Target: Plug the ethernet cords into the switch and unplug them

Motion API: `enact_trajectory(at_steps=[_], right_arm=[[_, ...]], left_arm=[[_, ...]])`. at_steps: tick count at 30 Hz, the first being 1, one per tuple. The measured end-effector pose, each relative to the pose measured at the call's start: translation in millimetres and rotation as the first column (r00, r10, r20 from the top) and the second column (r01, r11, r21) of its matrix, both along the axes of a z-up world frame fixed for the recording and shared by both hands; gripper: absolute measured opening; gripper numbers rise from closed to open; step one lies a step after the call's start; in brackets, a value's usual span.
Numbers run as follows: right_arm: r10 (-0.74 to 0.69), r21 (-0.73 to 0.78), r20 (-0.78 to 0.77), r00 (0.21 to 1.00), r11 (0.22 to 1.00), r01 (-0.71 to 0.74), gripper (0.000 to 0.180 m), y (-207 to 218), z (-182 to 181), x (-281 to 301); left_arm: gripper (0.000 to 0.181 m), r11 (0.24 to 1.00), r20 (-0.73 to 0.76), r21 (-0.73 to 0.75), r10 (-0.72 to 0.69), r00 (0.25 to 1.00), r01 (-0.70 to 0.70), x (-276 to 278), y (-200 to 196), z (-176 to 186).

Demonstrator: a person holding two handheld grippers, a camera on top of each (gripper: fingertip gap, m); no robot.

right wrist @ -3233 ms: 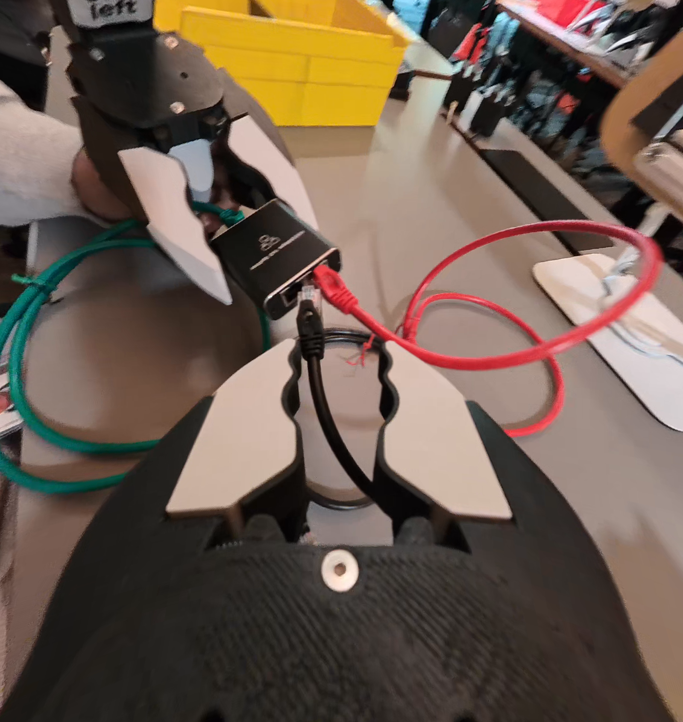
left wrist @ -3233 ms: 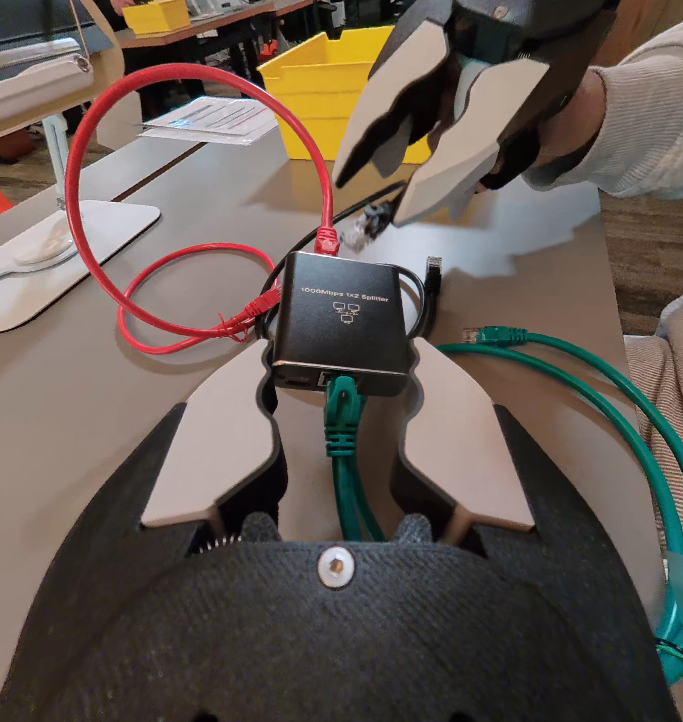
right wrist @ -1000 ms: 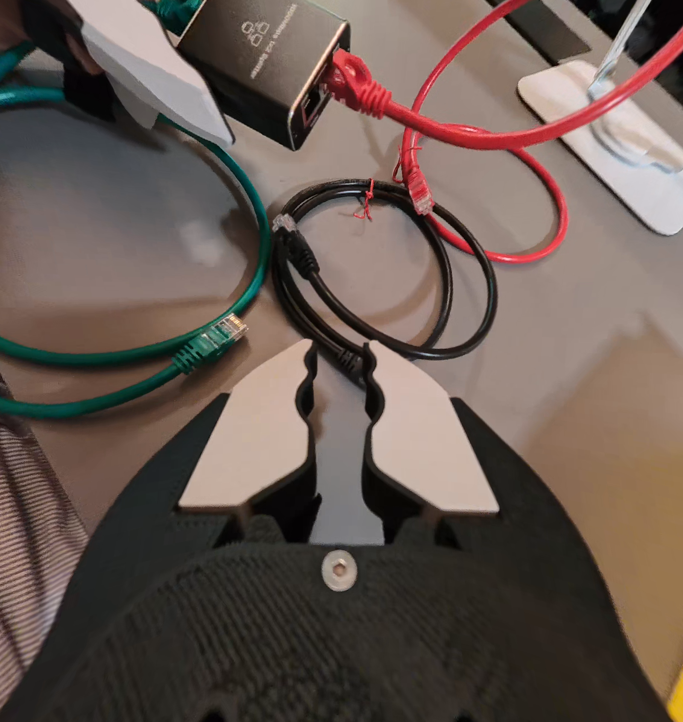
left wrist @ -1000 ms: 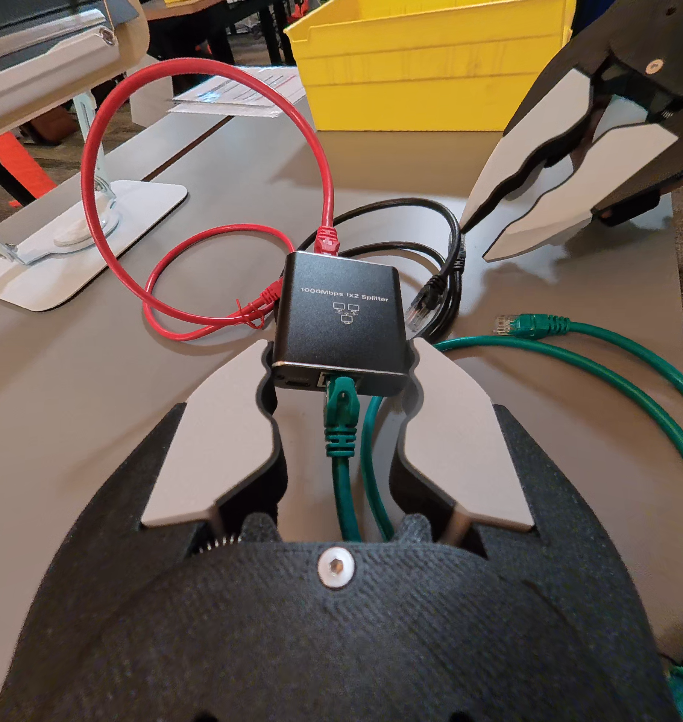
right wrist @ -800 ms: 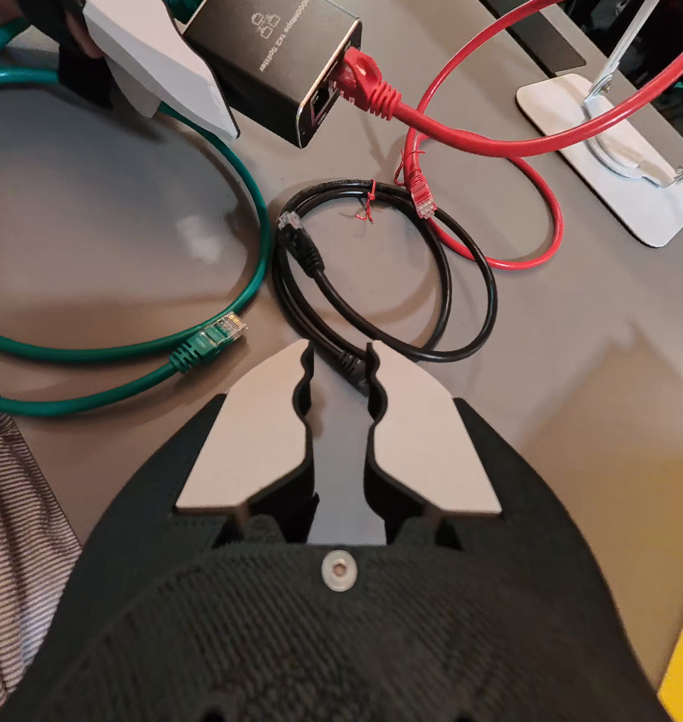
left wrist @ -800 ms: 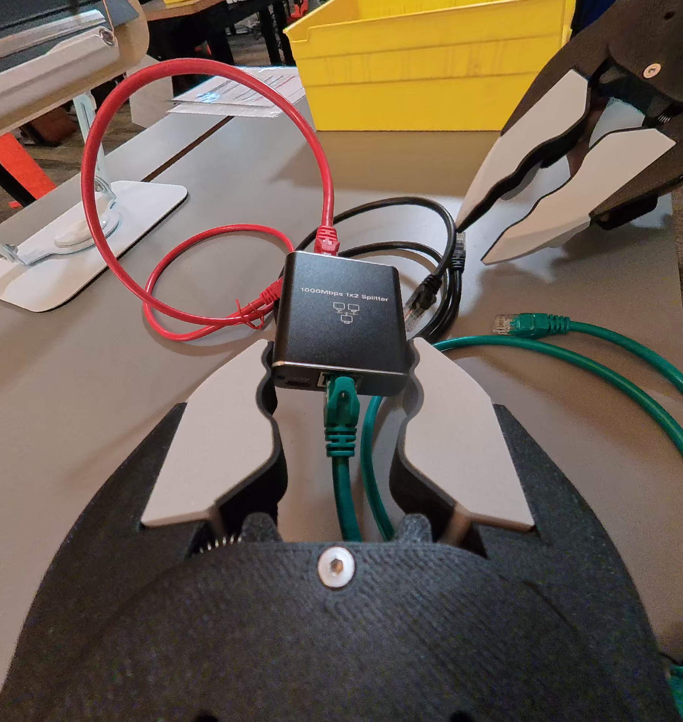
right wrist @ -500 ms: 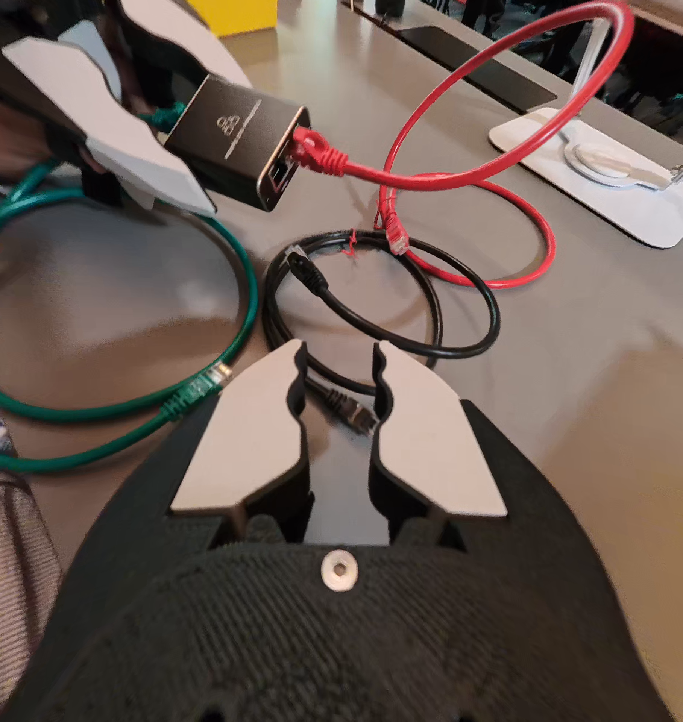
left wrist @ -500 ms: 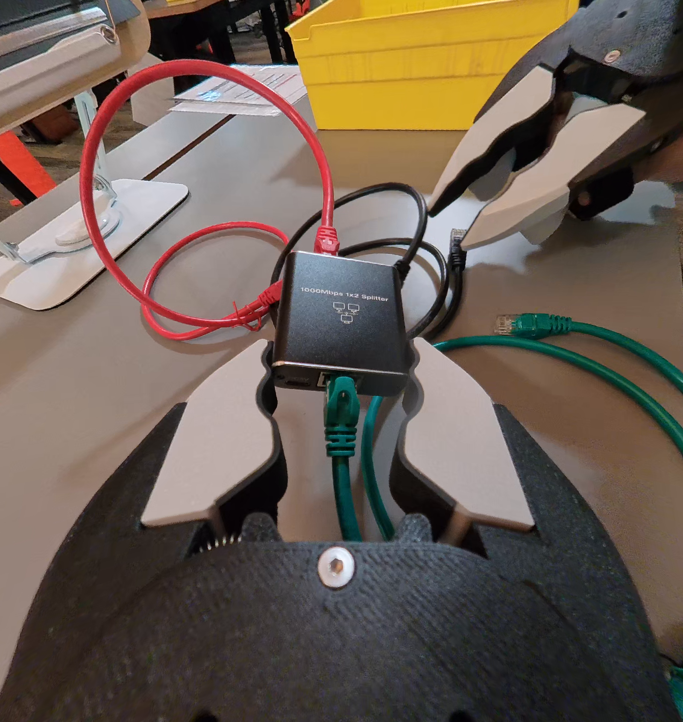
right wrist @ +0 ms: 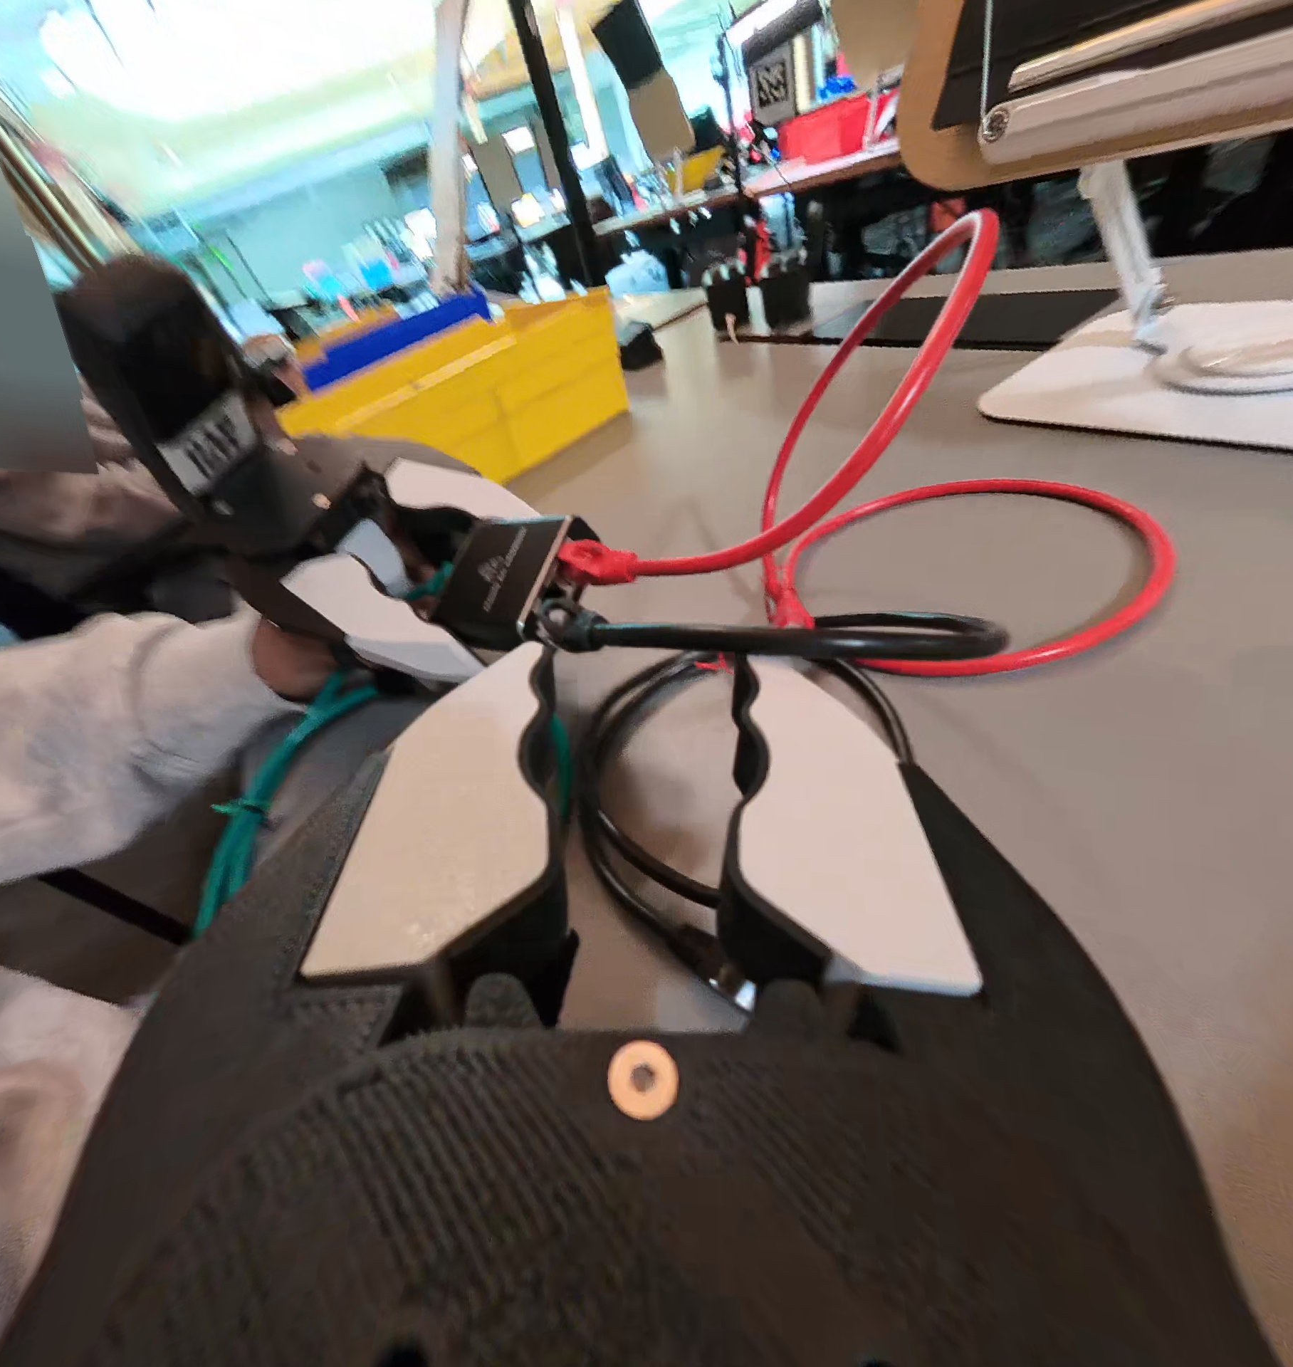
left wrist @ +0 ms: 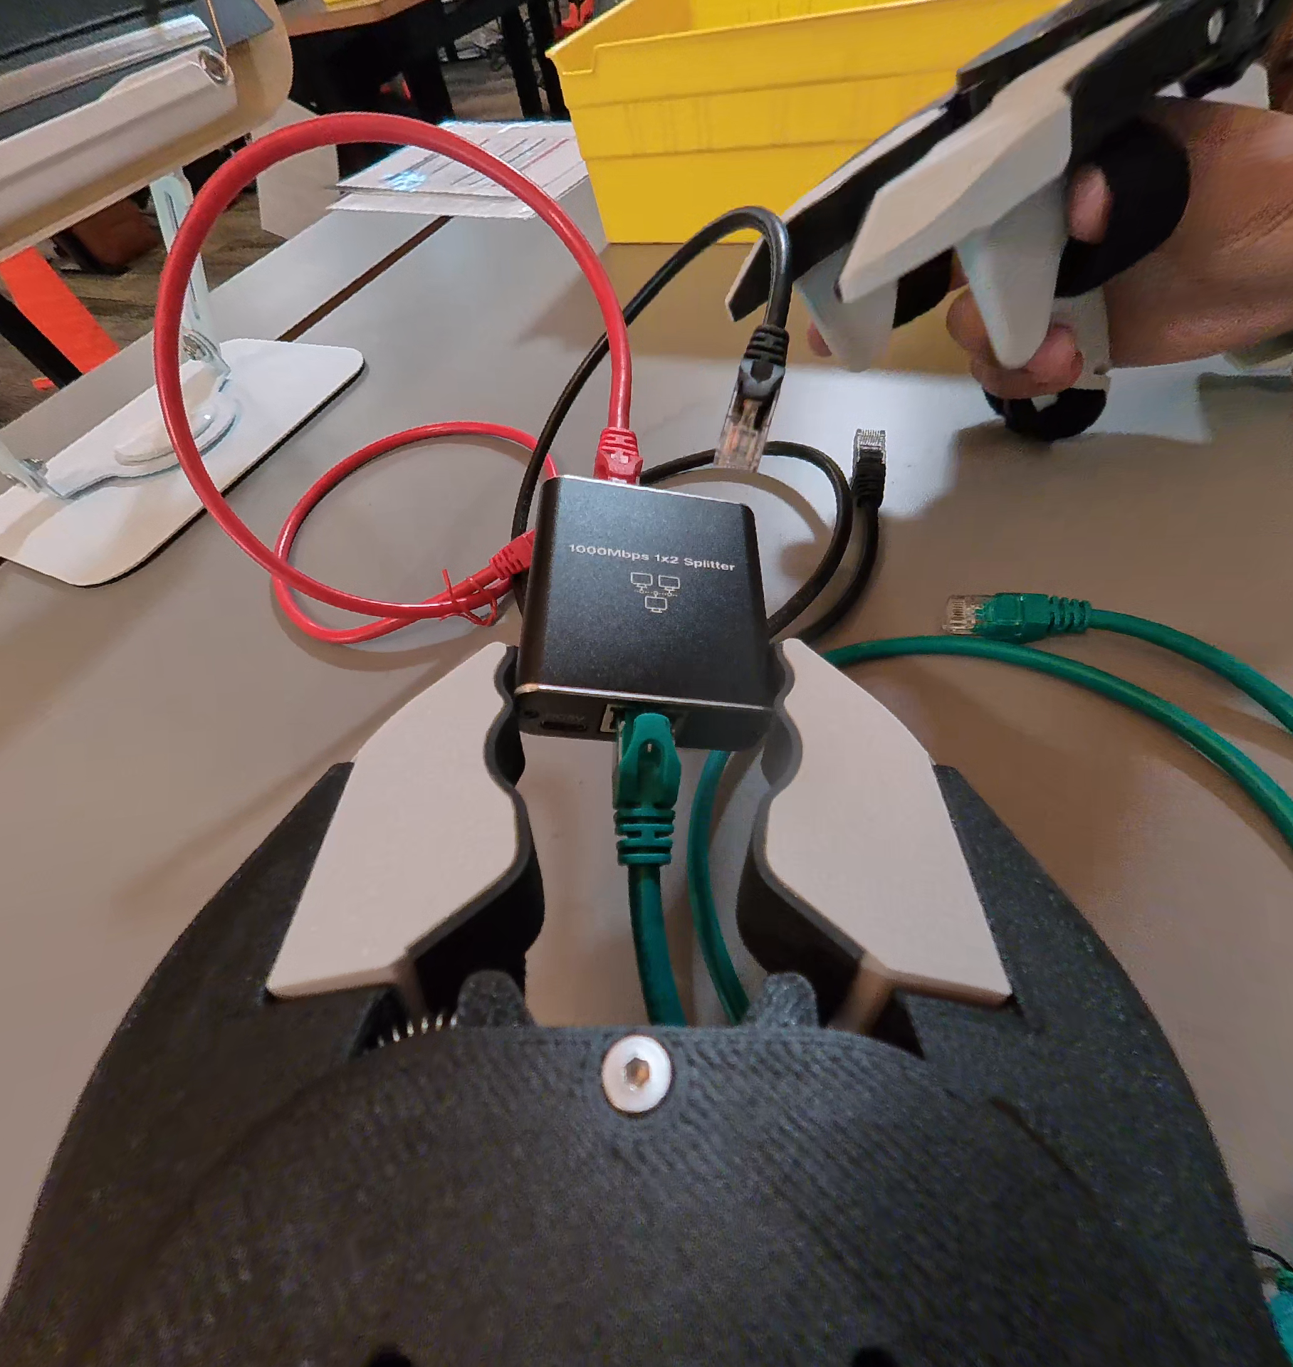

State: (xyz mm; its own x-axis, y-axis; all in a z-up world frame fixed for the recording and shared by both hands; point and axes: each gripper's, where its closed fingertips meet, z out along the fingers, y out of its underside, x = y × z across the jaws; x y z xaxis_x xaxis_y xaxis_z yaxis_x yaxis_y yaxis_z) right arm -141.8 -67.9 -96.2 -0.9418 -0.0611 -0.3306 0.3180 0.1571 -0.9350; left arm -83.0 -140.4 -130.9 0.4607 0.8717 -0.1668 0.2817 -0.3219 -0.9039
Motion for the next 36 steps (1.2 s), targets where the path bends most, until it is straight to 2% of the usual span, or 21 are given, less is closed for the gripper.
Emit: enact_trajectory(at_steps=[4, 7, 10, 13, 17, 21, 28, 36], right_arm=[[0.057, -0.123, 0.274, 0.960, 0.992, -0.024, 0.048, 2, 11, -5], [0.063, -0.144, 0.390, 0.919, 0.990, -0.007, 0.041, 3, 10, -11], [0.063, -0.128, 0.415, 0.908, 0.992, -0.011, 0.035, -1, 7, -11], [0.080, -0.114, 0.443, 0.893, 0.993, -0.032, 0.018, -6, 4, -7], [0.137, -0.143, 0.548, 0.825, 0.987, -0.069, 0.008, -12, 4, -3], [0.186, -0.206, 0.651, 0.736, 0.976, -0.064, 0.006, -10, 12, -4], [0.300, -0.322, 0.793, 0.530, 0.945, -0.053, 0.006, -3, 27, -1], [0.334, -0.330, 0.803, 0.494, 0.939, -0.099, 0.007, -4, 30, 9]], left_arm=[[0.063, 1.000, 0.003, -0.003, 0.000, 1.000, 0.000, 0, 0, -1], [0.063, 1.000, 0.003, -0.006, 0.000, 1.000, 0.000, 0, 0, -1], [0.063, 1.000, 0.004, -0.009, 0.001, 1.000, -0.001, 0, 0, -1], [0.063, 1.000, -0.015, -0.008, -0.004, 1.000, 0.004, 1, 1, 1], [0.063, 0.999, -0.052, 0.022, -0.034, 0.998, 0.036, 4, 4, 7], [0.063, 0.991, -0.098, 0.091, -0.091, 0.991, 0.100, 8, 10, 17], [0.063, 0.981, -0.130, 0.145, -0.110, 0.985, 0.129, 11, 11, 24], [0.063, 0.973, -0.147, 0.156, -0.148, 0.978, 0.171, 13, 18, 27]])
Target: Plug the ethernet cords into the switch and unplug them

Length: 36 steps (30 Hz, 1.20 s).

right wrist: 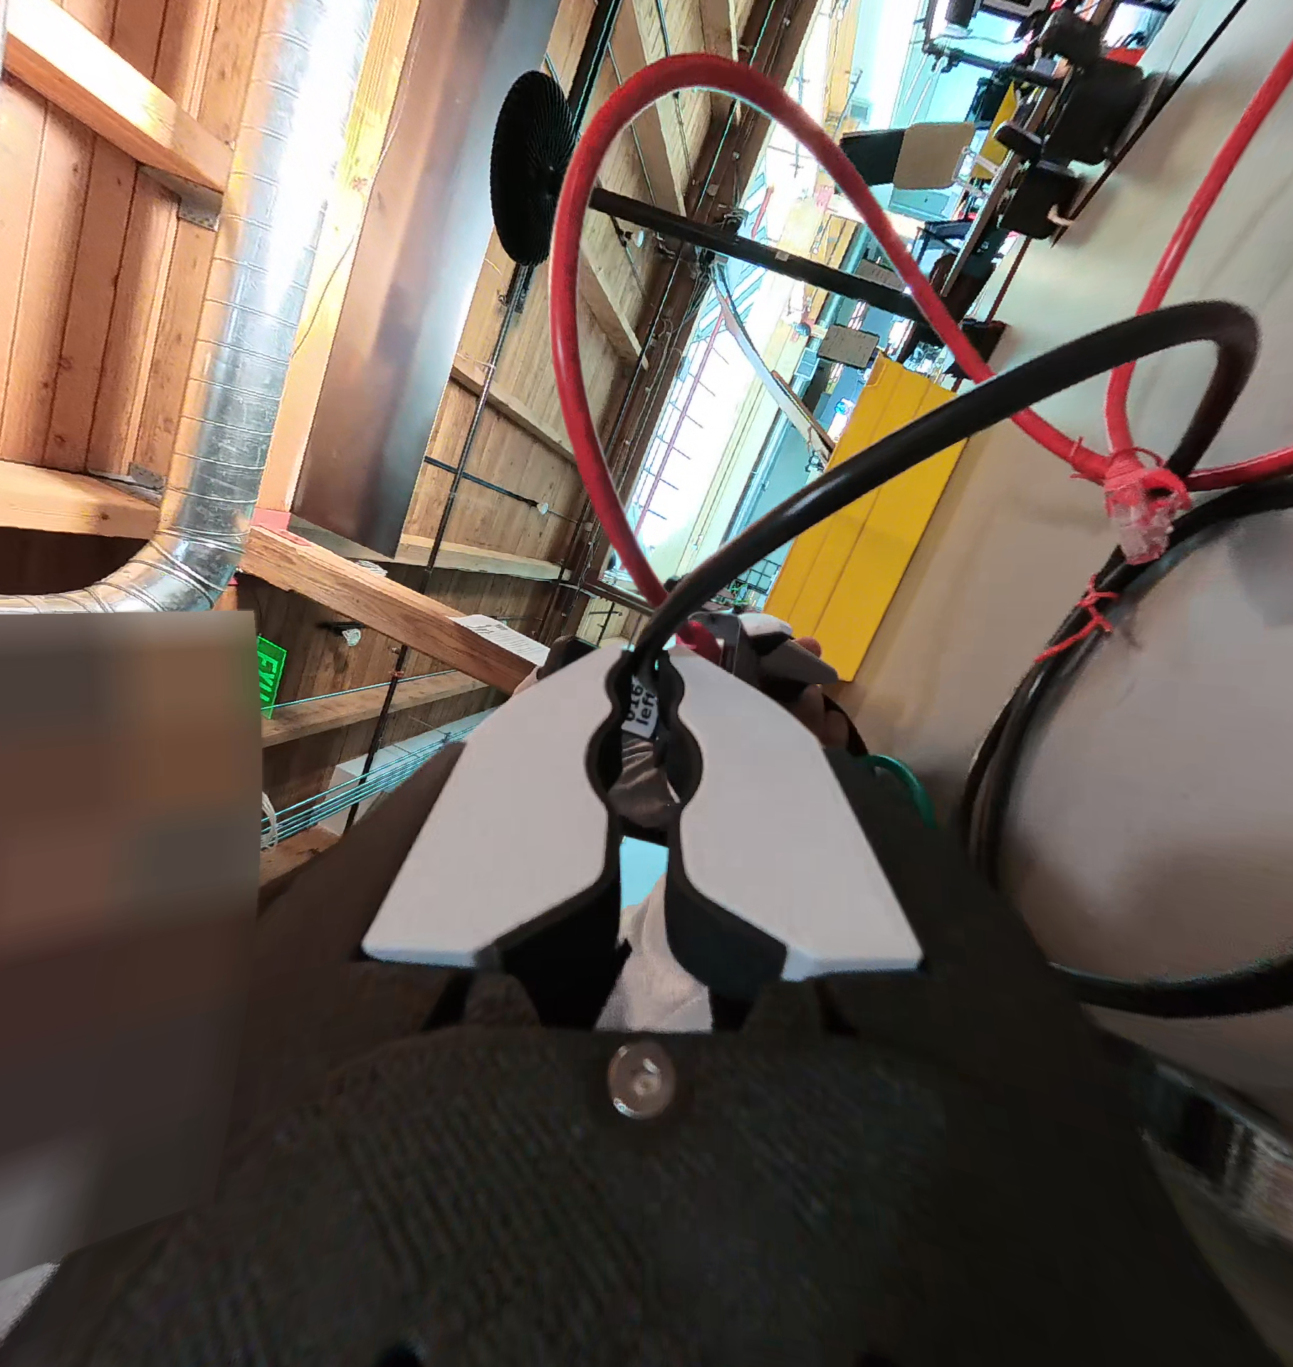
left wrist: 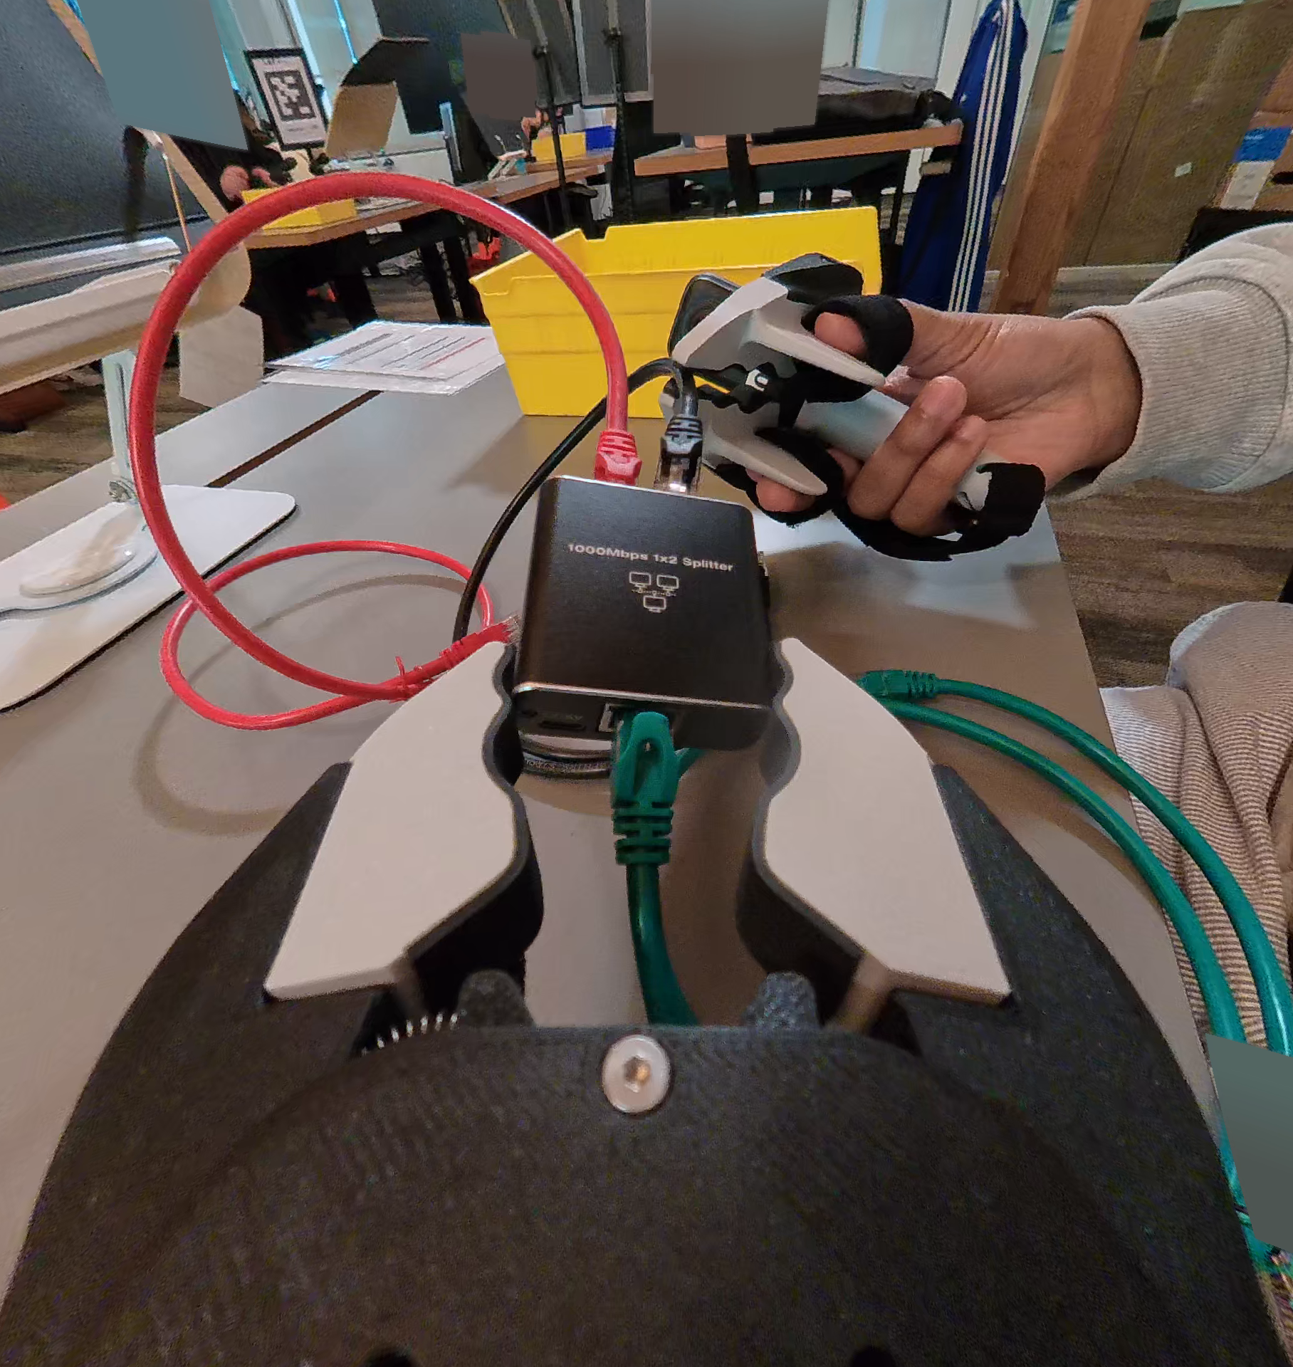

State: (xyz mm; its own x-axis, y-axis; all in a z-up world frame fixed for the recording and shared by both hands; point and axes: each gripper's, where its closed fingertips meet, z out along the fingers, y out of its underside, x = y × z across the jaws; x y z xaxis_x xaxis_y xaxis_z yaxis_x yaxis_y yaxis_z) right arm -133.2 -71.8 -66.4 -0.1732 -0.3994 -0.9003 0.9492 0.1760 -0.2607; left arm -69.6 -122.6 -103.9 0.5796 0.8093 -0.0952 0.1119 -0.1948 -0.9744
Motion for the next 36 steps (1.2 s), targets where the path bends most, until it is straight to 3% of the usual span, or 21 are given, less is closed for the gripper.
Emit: enact_trajectory(at_steps=[16, 36], right_arm=[[0.022, 0.004, -0.033, 0.999, 1.000, -0.022, 0.007, 1, 2, 5], [0.053, -0.048, -0.143, 0.988, 0.997, -0.060, 0.006, 4, 10, 13]], left_arm=[[0.063, 0.999, 0.005, -0.029, -0.028, 1.000, 0.028, 2, 6, -3], [0.063, 0.997, 0.014, 0.042, -0.069, 0.998, 0.069, 5, 10, 2]])
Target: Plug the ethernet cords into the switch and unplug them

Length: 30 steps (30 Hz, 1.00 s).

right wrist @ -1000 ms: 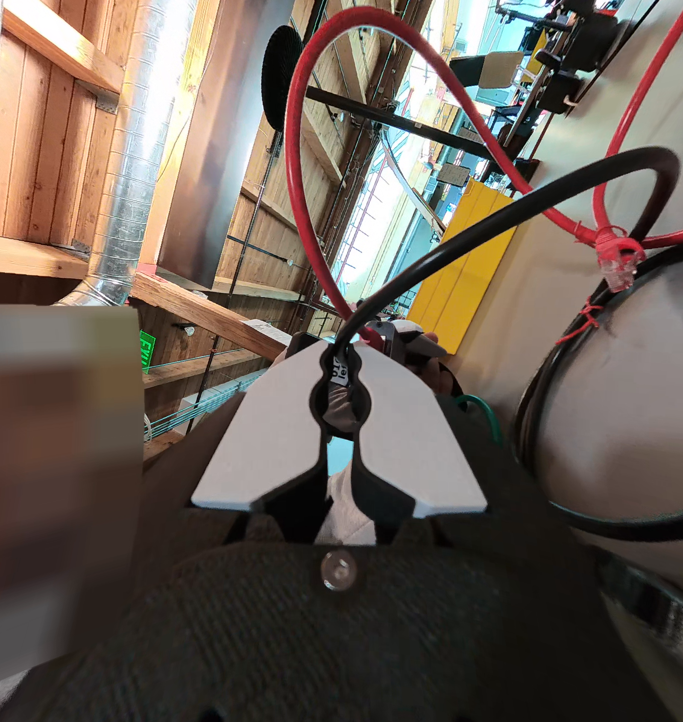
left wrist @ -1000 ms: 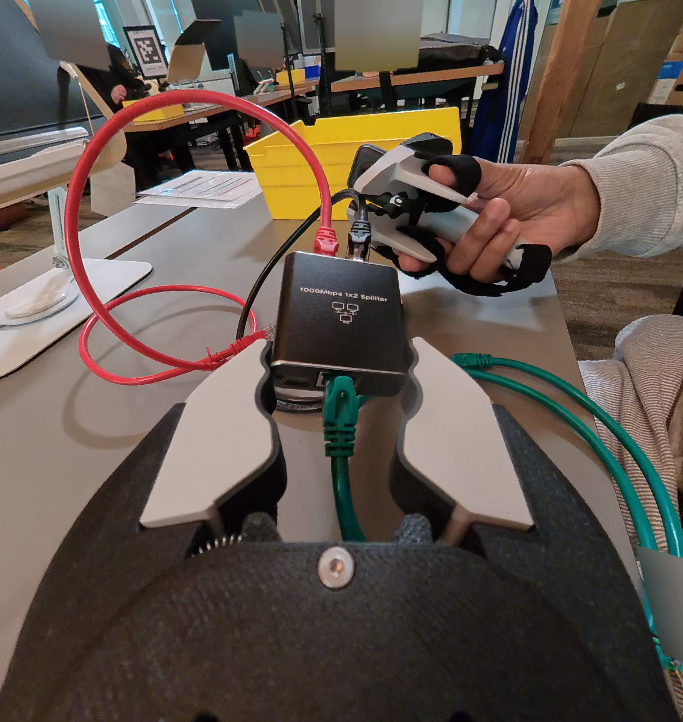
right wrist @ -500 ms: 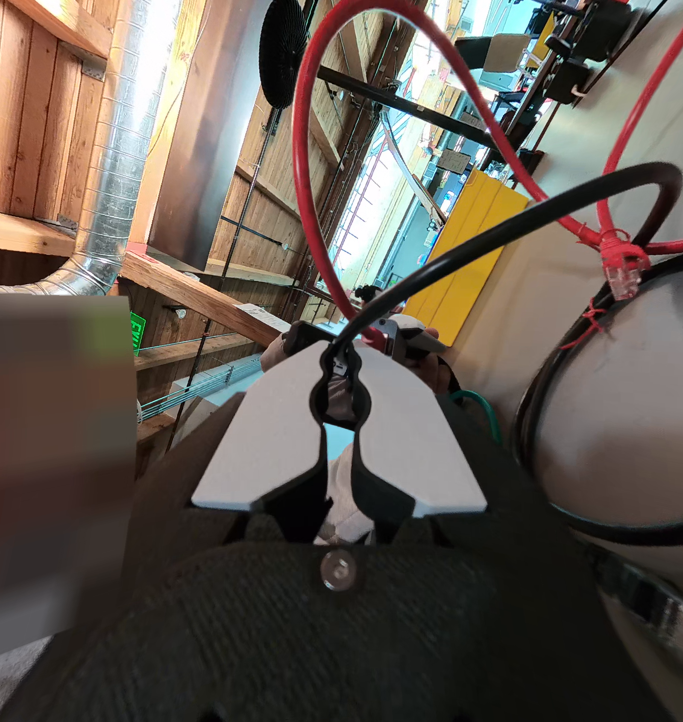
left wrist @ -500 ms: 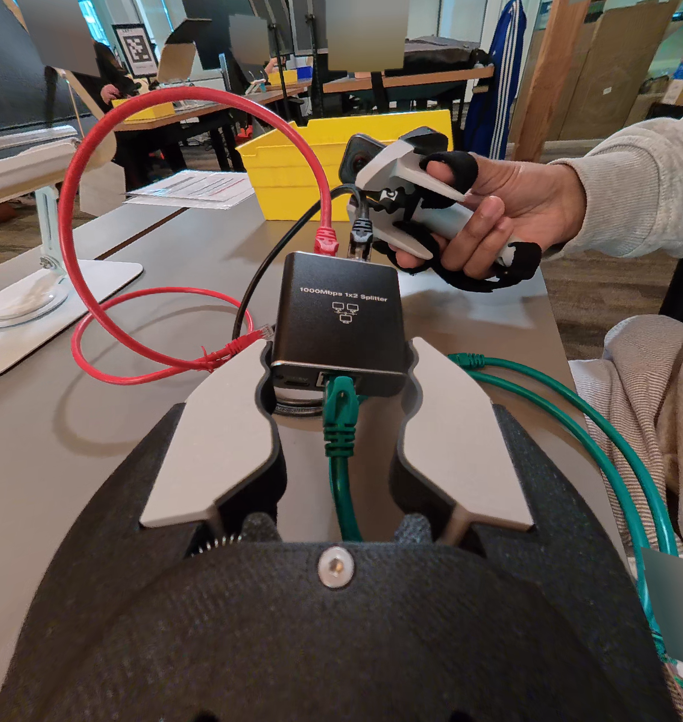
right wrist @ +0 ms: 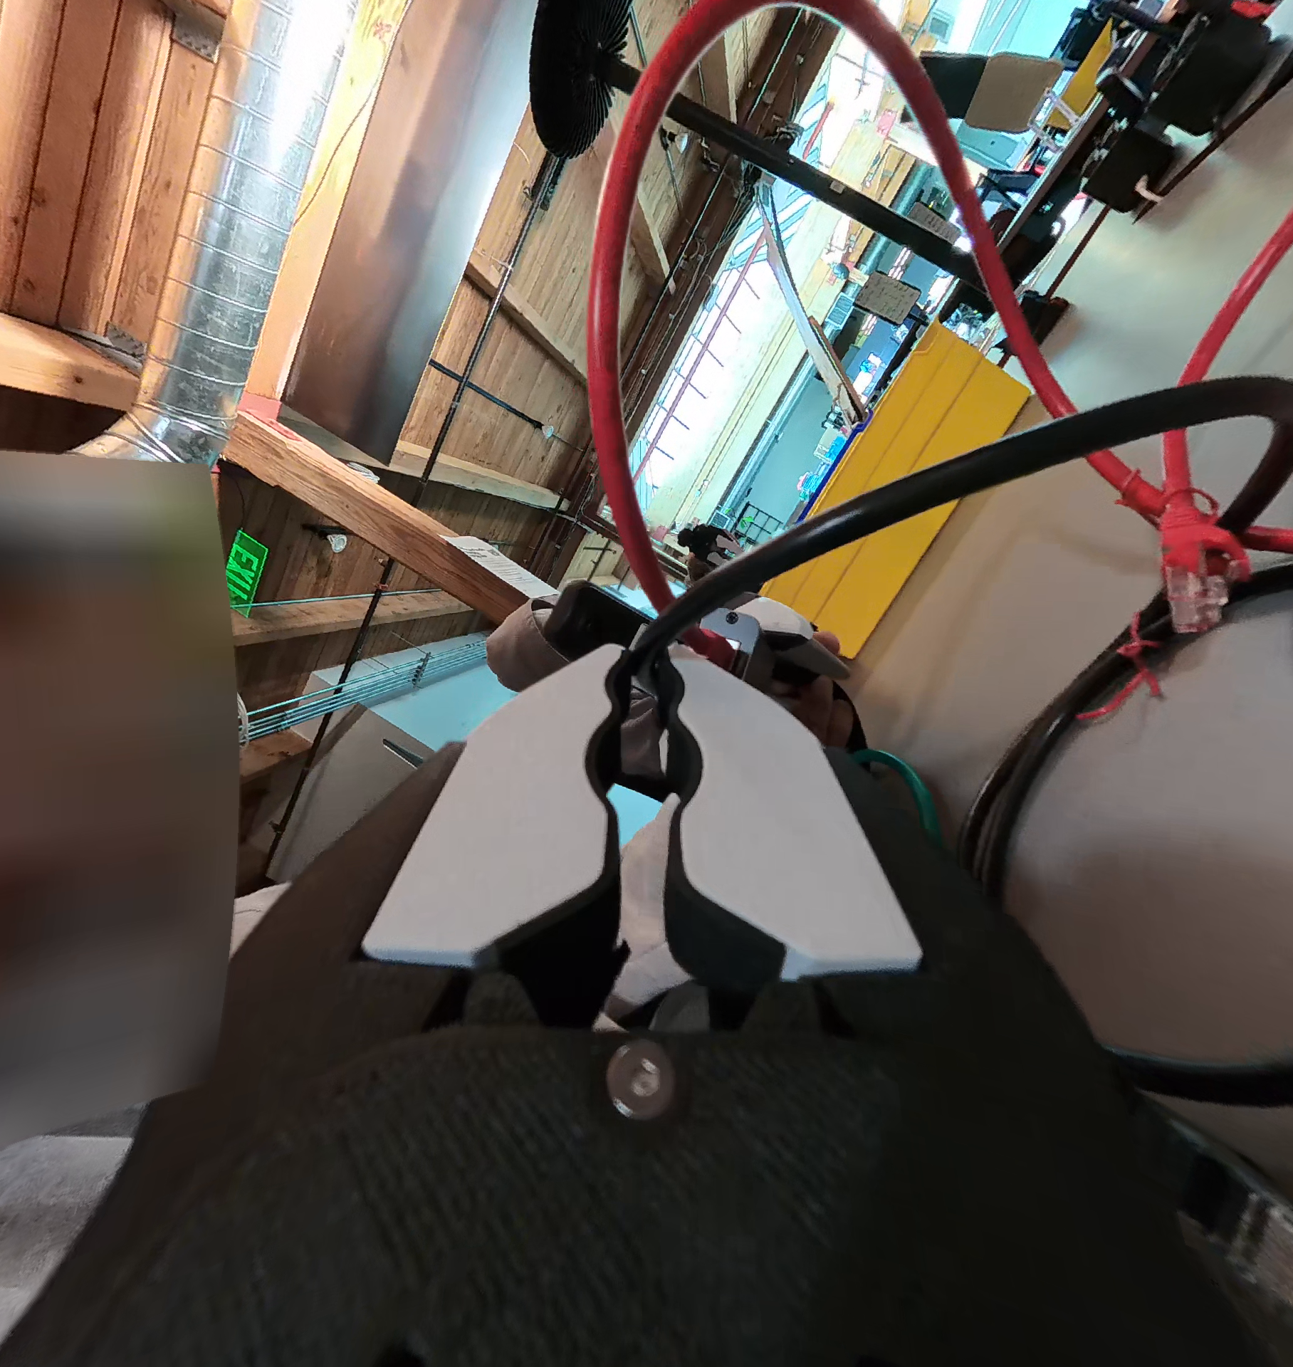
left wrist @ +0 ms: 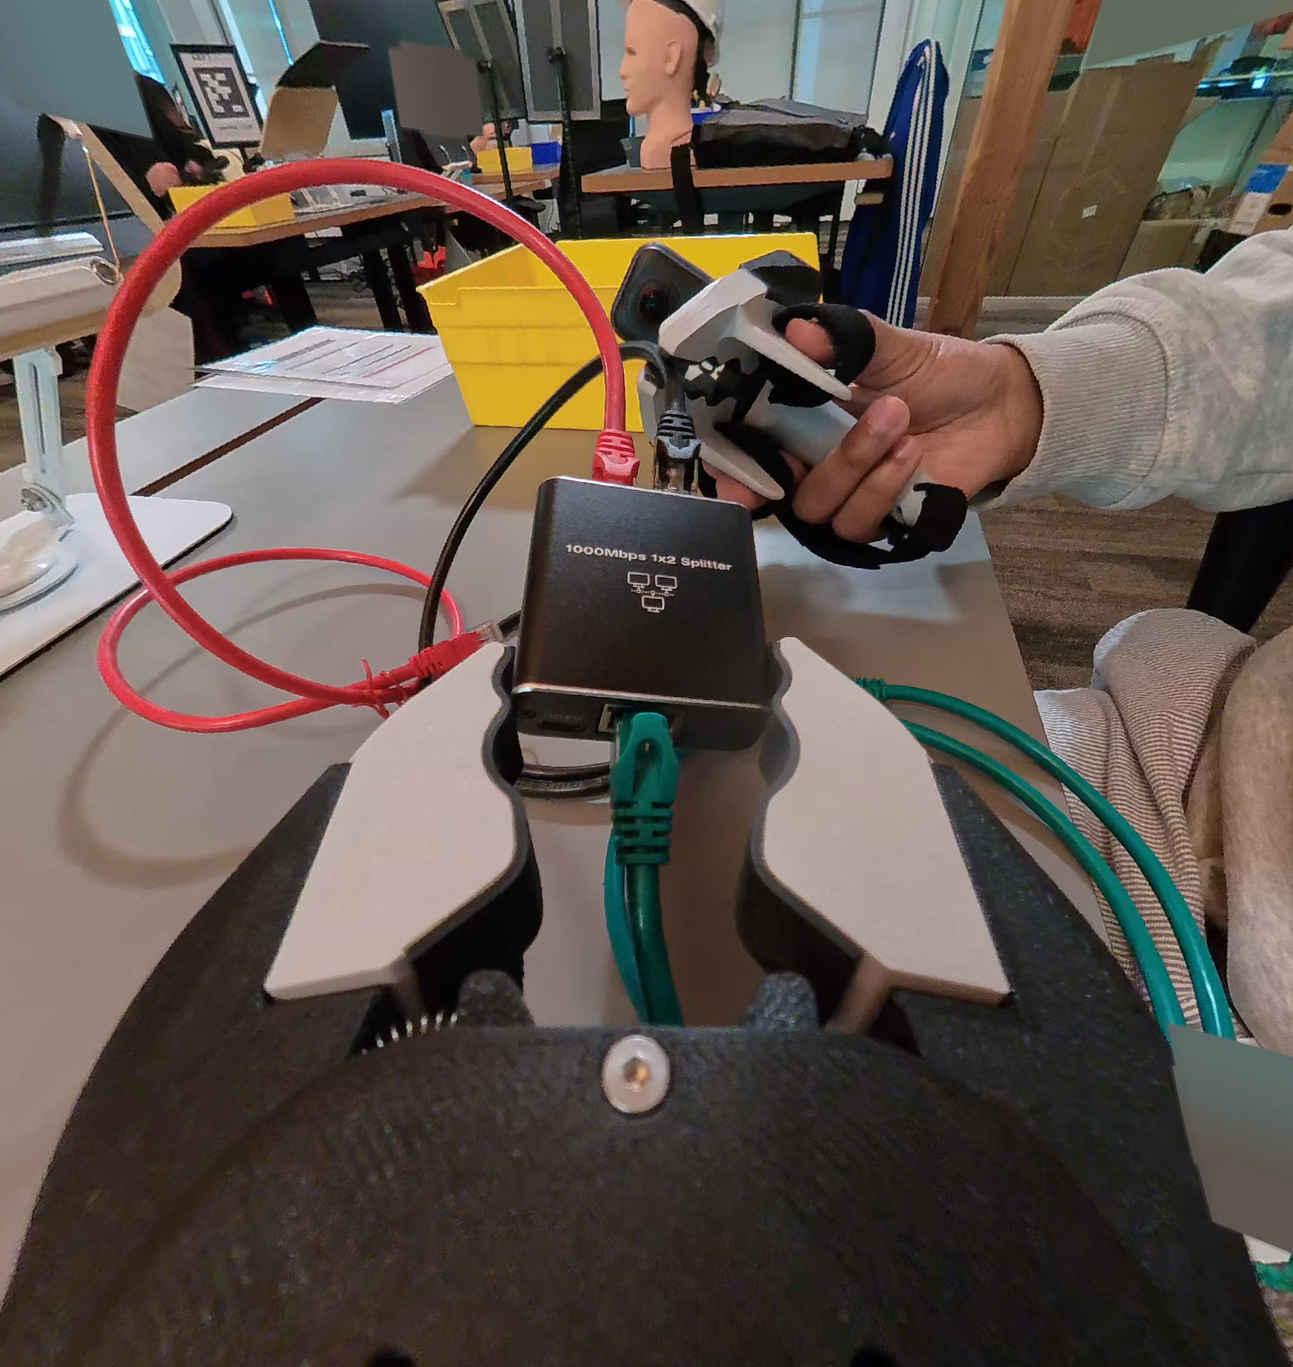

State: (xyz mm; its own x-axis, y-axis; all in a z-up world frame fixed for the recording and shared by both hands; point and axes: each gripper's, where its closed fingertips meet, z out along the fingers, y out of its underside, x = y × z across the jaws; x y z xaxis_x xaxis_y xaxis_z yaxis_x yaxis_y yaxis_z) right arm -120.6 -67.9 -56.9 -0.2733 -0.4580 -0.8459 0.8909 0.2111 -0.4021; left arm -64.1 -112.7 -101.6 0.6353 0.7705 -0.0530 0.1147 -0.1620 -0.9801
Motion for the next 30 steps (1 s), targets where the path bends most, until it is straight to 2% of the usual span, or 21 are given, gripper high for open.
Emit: enact_trajectory(at_steps=[30], right_arm=[[-0.006, -0.076, -0.115, 0.993, 0.997, -0.002, 0.006, 5, 12, 7]], left_arm=[[0.063, 0.999, 0.017, 0.048, -0.021, 1.000, 0.020, 2, 2, 2]])
